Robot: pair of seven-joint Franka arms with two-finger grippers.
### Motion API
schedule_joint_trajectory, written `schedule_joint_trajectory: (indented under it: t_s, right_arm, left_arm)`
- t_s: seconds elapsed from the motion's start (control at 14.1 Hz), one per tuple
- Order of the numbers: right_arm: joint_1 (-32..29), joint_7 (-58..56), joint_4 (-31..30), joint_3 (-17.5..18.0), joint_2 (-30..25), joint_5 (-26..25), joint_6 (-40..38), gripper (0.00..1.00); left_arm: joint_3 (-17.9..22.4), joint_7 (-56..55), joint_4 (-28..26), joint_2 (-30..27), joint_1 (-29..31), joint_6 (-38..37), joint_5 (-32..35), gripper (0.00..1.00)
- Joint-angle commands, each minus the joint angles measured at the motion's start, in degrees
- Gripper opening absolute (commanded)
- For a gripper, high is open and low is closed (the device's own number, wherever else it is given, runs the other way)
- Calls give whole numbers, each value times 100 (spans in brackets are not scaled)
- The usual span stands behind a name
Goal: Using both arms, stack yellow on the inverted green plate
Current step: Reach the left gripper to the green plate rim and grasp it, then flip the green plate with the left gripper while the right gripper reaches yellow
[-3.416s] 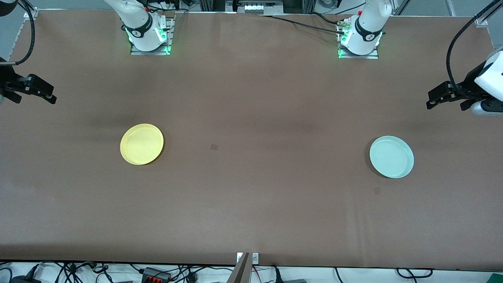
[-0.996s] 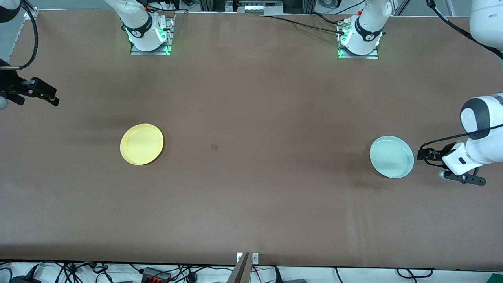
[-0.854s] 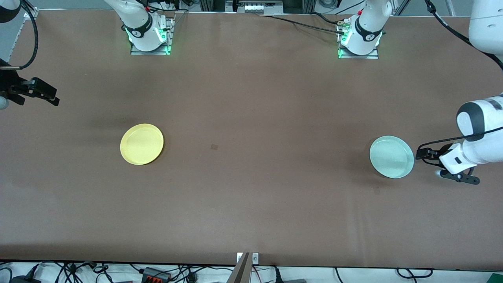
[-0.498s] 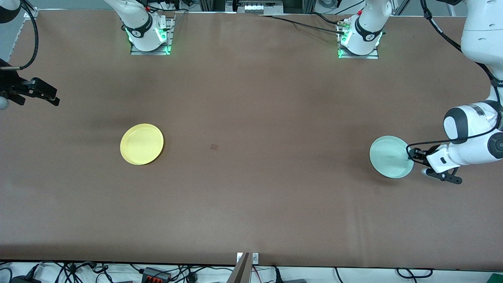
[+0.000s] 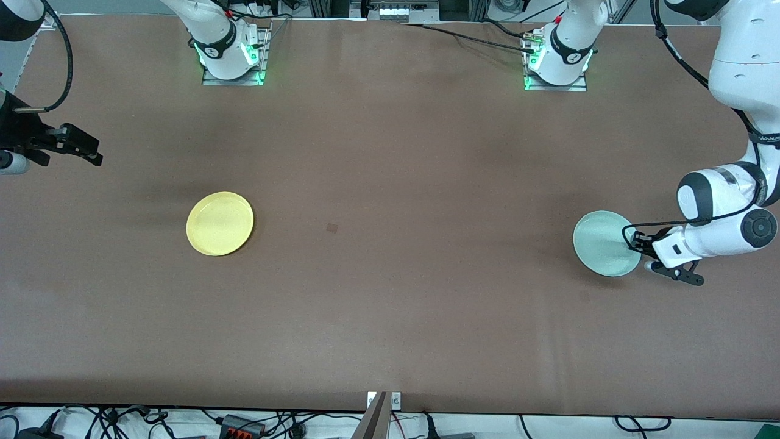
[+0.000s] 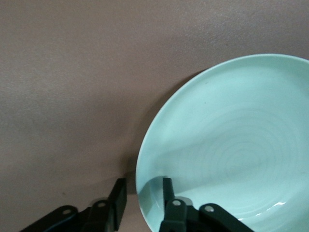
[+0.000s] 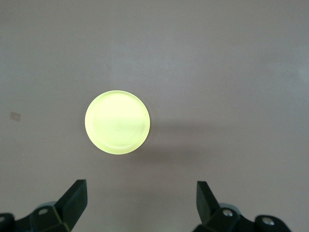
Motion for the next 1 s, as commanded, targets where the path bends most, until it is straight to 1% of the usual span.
schedule_joint_trajectory:
  t_s: [0.0,0.07,0.21,0.28,0.36,0.5,0.57,0.78,0.85,0.93]
  right_arm:
    - [-1,100,57,1,144,1,-52,100]
    - [-1,100,57,1,153,1,-43,100]
    - [8,74,57,1,188,1,-34,100]
    - [-1,48,57,1,301,1,-52,100]
    - [-18,39,57,1,407,1,-52,100]
    - [-45,47,66,-25,434,19,-43,100]
    - [-45,21,57,-25,478,19,-69,100]
    - [-10,39,57,-17,496,19,-140,100]
    - [-10,39,40,-8,504,19,-175,100]
    - [-10,39,13,-8,565,19,-262,100]
  left_arm:
    - [-143,142,-51,-38,144,75,-21,5]
    - [-143,151,-34,-38,144,41,-21,1]
    - [-143,142,1,-99,118,14,-21,1]
    - [-143,142,54,-186,100,-73,-21,1]
    - [-152,125,106,-300,65,-222,-12,1]
    - [-318,37,317,-590,-14,-634,-12,1]
    - [-354,-42,527,-652,-84,-1002,23,1]
    - [-345,-462,1501,-653,-505,-2433,102,1]
    - [-345,-717,1765,-653,-672,-2804,189,1]
    - [-345,-1050,2003,-653,-917,-3164,425,1]
